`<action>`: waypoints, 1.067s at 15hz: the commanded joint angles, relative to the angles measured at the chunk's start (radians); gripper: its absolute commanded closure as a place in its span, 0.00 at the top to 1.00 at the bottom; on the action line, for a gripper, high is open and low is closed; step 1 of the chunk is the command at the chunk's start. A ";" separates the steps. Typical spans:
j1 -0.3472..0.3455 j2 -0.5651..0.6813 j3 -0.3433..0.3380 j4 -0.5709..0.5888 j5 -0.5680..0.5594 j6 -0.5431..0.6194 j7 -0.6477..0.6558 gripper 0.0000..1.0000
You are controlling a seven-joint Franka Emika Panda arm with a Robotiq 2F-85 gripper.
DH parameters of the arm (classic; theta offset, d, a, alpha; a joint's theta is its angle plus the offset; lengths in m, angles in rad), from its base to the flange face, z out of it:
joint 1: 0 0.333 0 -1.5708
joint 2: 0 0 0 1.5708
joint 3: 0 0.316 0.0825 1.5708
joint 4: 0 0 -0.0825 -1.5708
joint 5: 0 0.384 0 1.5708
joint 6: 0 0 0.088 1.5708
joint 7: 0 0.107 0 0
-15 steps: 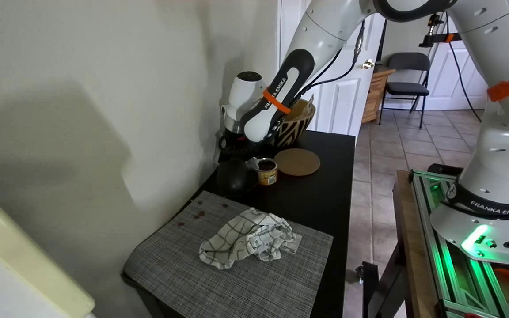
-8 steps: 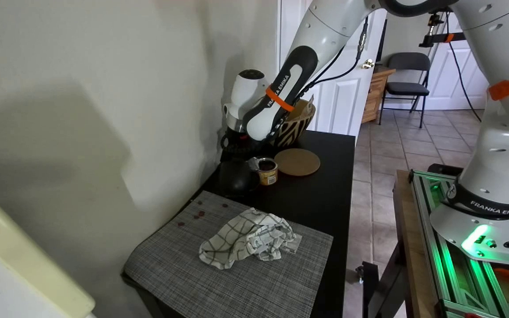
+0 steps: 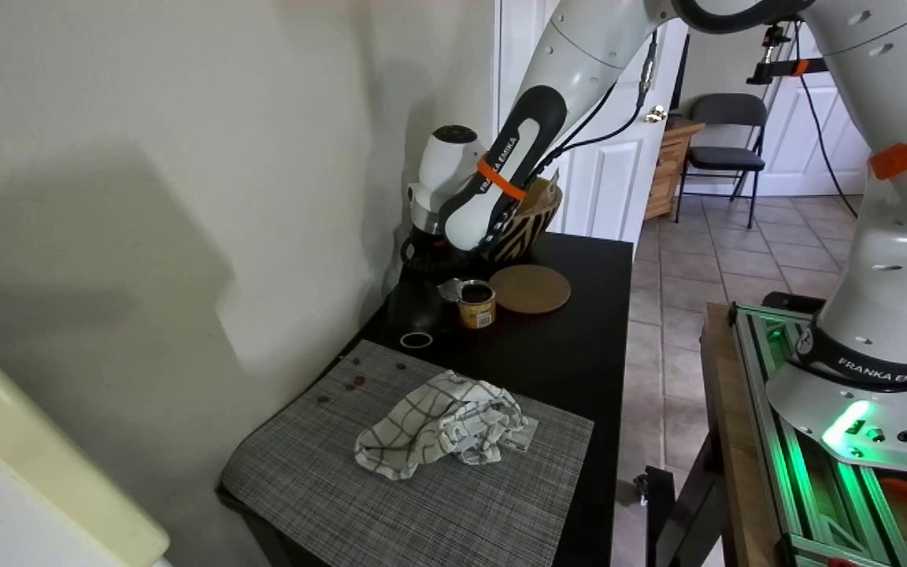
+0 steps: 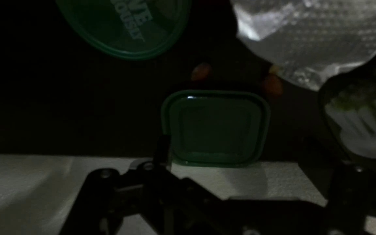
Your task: Pick up the green lunch box lid from the table and put it in the wooden bowl
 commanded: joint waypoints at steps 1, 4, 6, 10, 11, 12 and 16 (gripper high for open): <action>-0.007 0.050 -0.003 0.021 0.018 0.026 0.009 1.00; -0.012 0.076 -0.002 0.037 0.023 0.033 0.010 1.00; -0.016 0.097 0.000 0.055 0.025 0.033 0.011 1.00; -0.032 0.136 0.015 0.091 0.022 0.025 -0.011 0.97; -0.035 0.144 0.018 0.100 0.019 0.022 -0.019 0.95; -0.038 0.152 0.023 0.108 0.018 0.015 -0.025 0.93; -0.032 0.150 0.014 0.122 0.008 -0.008 -0.037 0.51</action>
